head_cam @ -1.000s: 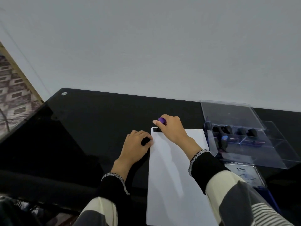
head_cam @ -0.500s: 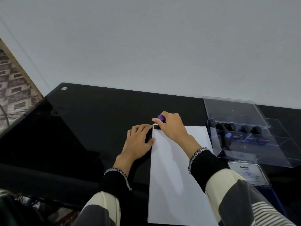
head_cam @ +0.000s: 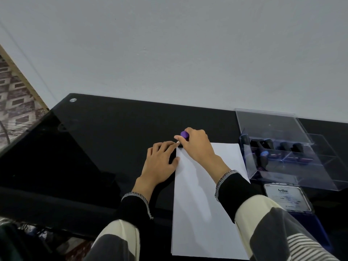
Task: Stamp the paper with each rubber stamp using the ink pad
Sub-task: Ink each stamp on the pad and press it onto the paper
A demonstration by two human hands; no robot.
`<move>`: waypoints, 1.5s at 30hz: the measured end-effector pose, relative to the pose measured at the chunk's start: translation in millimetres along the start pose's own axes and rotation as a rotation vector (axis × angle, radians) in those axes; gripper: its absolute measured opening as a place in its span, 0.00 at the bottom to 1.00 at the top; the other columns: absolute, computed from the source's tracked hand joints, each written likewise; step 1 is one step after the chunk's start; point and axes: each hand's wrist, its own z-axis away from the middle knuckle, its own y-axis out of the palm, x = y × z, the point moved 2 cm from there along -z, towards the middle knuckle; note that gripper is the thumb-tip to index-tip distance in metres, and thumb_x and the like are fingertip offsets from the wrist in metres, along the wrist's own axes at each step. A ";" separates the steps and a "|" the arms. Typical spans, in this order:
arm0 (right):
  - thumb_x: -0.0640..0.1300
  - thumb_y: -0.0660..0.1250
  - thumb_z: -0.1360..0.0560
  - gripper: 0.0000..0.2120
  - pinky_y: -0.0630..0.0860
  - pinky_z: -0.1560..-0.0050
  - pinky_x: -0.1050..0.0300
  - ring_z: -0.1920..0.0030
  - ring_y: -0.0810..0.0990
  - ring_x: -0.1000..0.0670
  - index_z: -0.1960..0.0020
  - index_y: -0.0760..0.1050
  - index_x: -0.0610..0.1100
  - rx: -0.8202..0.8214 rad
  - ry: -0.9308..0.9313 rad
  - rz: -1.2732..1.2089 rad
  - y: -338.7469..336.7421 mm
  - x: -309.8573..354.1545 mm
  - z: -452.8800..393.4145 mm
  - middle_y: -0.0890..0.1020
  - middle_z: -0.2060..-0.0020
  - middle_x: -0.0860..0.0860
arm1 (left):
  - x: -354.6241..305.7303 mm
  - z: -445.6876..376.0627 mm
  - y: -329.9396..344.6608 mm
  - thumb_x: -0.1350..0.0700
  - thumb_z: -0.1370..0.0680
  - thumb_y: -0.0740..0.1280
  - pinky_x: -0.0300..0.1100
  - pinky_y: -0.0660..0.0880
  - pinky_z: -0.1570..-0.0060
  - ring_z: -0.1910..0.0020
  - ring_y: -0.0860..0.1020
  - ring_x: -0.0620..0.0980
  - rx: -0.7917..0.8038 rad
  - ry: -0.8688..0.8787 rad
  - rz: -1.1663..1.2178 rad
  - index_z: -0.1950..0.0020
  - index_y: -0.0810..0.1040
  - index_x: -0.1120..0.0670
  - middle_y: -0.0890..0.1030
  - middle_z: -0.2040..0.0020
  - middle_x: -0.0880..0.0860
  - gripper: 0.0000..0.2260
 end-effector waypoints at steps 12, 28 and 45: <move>0.50 0.65 0.21 0.11 0.70 0.65 0.66 0.65 0.76 0.56 0.49 0.80 0.43 0.148 0.128 -0.419 -16.7 -4.3 -8.7 0.80 0.63 0.50 | -1.5 2.9 0.2 0.46 0.20 0.58 0.44 0.58 0.34 0.31 0.62 0.48 -0.051 0.031 -0.061 0.25 0.64 0.44 0.68 0.29 0.44 0.23; 0.47 0.70 0.25 0.12 0.74 0.62 0.59 0.68 0.75 0.52 0.47 0.81 0.40 0.252 0.525 -0.649 -12.4 -3.0 -16.7 0.81 0.65 0.44 | 0.0 1.9 1.5 0.46 0.20 0.59 0.43 0.55 0.33 0.30 0.60 0.47 -0.042 0.016 -0.033 0.25 0.63 0.43 0.67 0.29 0.42 0.23; 0.45 0.56 0.18 0.08 0.71 0.63 0.62 0.61 0.76 0.53 0.47 0.73 0.43 0.167 -0.018 -0.190 -17.5 7.1 -2.6 0.78 0.56 0.48 | 0.0 1.3 2.5 0.44 0.20 0.58 0.45 0.57 0.33 0.31 0.60 0.47 -0.042 0.020 -0.047 0.25 0.63 0.43 0.67 0.29 0.43 0.23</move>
